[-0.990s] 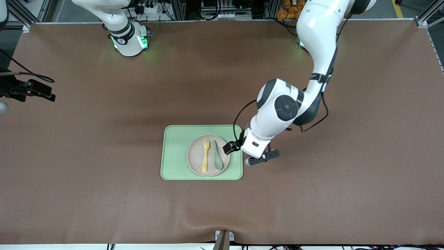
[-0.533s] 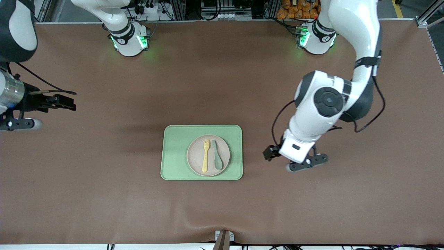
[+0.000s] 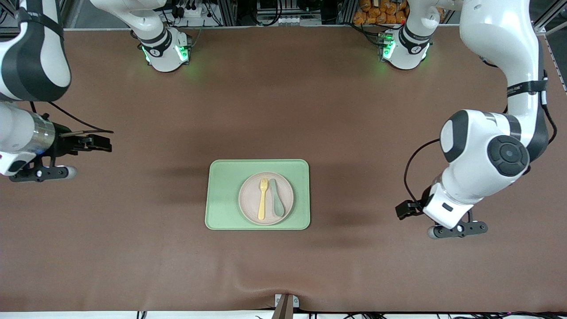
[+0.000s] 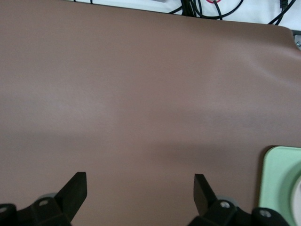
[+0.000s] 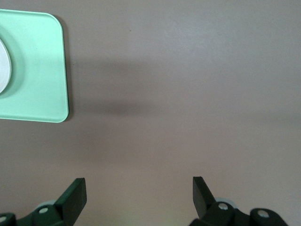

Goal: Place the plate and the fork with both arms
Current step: 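Withdraw the left gripper while the right gripper reaches toward the plate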

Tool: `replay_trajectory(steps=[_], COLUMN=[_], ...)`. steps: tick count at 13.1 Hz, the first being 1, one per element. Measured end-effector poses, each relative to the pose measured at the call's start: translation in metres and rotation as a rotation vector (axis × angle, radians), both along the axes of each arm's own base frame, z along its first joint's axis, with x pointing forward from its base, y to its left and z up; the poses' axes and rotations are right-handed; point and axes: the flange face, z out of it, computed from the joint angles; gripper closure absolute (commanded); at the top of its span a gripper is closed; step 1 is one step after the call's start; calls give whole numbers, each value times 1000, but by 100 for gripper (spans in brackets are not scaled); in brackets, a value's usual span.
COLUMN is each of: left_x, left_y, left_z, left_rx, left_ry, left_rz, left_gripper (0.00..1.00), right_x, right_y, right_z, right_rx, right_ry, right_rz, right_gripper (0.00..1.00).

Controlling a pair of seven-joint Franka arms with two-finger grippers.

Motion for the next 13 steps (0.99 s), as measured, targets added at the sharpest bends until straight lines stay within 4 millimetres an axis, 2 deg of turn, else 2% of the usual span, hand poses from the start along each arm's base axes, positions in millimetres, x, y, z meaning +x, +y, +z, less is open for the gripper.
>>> replay_trajectory(steps=[2,3,5,7,10,13], left_x=[5,5,0,-15,-51,-81], left_y=[29,42,54,56,51,52], left_z=[0,0,9,38,99,140], left_rx=[10,3,-31,-36,-32,-19], left_ry=[2,17,59,96,155,184], left_rz=[-40,-43,-51,-64,-53,-53], left_gripper=[0,0,0,0,0,0], right_x=[10,16,27,32,41,38], right_y=[20,35,74,105,142,208], right_z=[-26,-42,-67,-93,-128,-164], right_rx=[4,9,36,85,128,115], right_ry=[16,9,-16,-13,-48,-95], right_rz=[52,76,120,136,101,64], right_gripper=[0,0,0,0,0,0])
